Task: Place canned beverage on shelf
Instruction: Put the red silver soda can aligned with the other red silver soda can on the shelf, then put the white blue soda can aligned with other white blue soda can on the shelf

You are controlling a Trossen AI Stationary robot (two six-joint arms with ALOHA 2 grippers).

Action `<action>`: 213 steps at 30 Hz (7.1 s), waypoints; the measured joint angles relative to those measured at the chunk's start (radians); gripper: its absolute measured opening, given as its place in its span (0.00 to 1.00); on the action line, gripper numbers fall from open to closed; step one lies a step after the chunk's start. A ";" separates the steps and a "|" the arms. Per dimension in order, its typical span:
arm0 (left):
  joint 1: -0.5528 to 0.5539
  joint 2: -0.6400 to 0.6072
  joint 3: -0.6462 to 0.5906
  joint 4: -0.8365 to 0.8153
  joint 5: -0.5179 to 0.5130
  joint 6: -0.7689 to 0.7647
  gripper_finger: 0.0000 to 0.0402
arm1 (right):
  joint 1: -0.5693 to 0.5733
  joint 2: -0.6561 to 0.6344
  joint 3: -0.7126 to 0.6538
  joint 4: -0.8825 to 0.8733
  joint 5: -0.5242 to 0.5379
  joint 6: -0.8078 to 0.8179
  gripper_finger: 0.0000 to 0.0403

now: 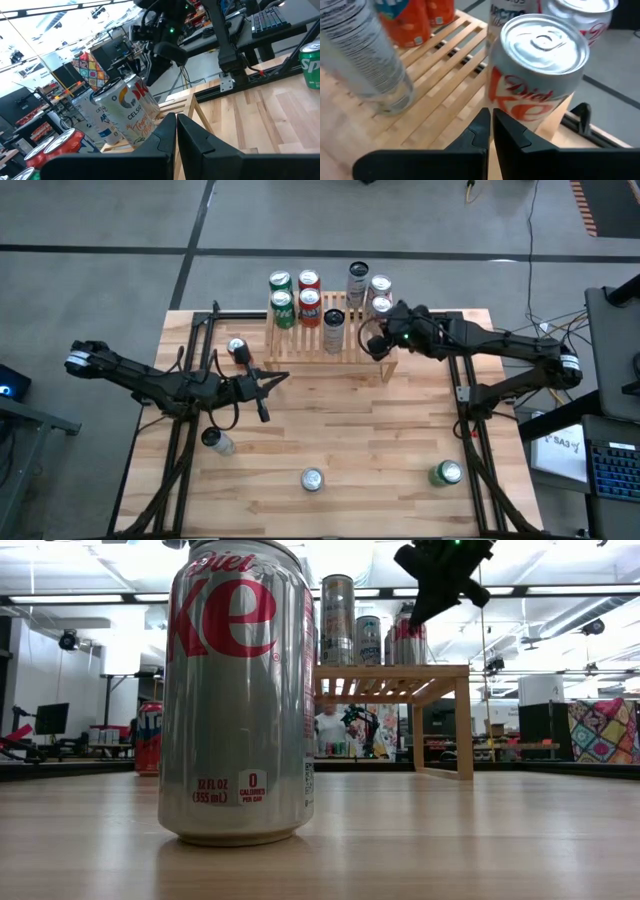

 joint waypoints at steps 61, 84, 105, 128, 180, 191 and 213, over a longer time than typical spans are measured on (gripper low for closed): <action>0.013 0.000 0.000 -0.032 -0.050 -0.112 0.00 | 0.149 0.159 -0.013 0.385 -0.462 -0.267 0.03; -0.138 0.000 0.000 -0.069 -0.016 -0.210 0.00 | 0.149 0.208 -0.013 0.445 -0.502 -0.239 0.03; -0.237 0.068 0.379 -1.123 0.142 -0.861 0.00 | 0.155 0.208 -0.013 0.423 -0.502 -0.239 0.03; -0.239 0.102 0.488 -1.259 0.343 -1.076 0.00 | 0.155 0.207 -0.012 0.425 -0.501 -0.221 0.03; -0.415 0.249 0.558 -1.869 0.555 -1.714 0.40 | 0.227 0.210 -0.012 0.450 -0.495 -0.240 0.03; -0.626 0.283 0.557 -1.926 0.416 -1.564 0.77 | 0.228 0.210 -0.012 0.449 -0.495 -0.243 0.03; -0.660 0.239 0.551 -1.840 0.366 -1.598 0.79 | 0.230 0.210 -0.012 0.449 -0.495 -0.240 0.03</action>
